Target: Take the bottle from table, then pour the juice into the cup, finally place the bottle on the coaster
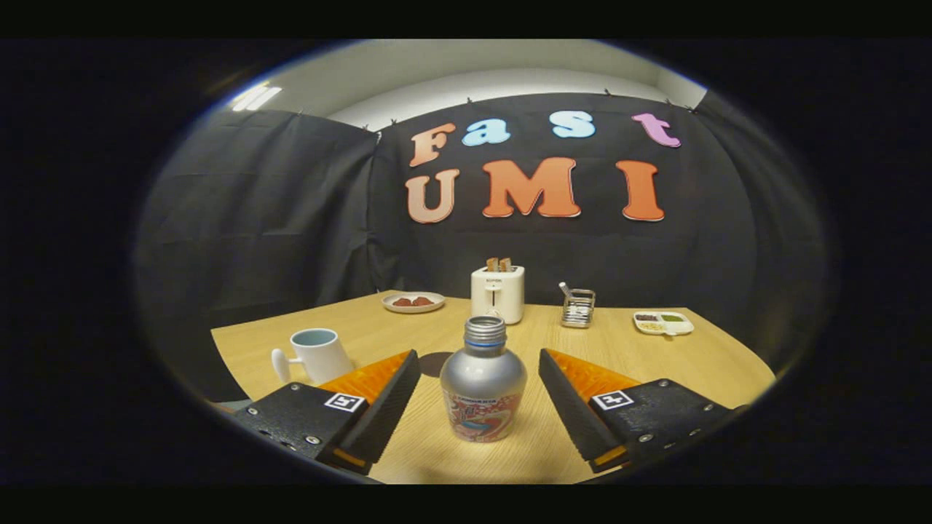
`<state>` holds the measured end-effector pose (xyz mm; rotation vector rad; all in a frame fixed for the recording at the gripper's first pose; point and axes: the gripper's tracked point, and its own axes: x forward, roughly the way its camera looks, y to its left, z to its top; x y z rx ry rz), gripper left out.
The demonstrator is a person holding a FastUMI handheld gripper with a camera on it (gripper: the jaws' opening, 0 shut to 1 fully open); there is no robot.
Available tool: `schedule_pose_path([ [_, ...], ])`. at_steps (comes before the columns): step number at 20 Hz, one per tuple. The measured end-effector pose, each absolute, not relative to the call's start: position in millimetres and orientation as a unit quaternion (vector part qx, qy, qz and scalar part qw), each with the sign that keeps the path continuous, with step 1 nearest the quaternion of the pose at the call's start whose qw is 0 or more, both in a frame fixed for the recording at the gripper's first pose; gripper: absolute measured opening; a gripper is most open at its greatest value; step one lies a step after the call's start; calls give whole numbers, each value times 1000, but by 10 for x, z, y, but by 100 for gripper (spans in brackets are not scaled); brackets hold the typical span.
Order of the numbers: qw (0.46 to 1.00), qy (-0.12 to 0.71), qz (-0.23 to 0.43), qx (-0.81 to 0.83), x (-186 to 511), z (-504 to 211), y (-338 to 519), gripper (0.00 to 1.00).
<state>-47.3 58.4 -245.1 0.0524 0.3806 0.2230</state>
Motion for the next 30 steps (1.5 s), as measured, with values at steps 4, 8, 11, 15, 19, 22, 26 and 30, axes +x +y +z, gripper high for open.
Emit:
schedule_pose_path([
  [4, 972, 209, 104, 14, -460, -2687, 582, 97],
  [8, 966, 238, 100, 22, -505, -2929, 603, 95],
  [11, 964, 249, 92, 31, -520, -3023, 596, 87],
  [15, 962, 258, 85, 35, -505, -3045, 609, 79],
  [19, 965, 245, 87, 18, -423, -2921, 664, 78],
  [22, 969, 229, 90, -10, -334, -2789, 725, 78],
  [26, 972, 205, 87, -73, -203, -2640, 811, 78],
  [30, 968, 178, 85, -152, -69, -2528, 928, 78],
])
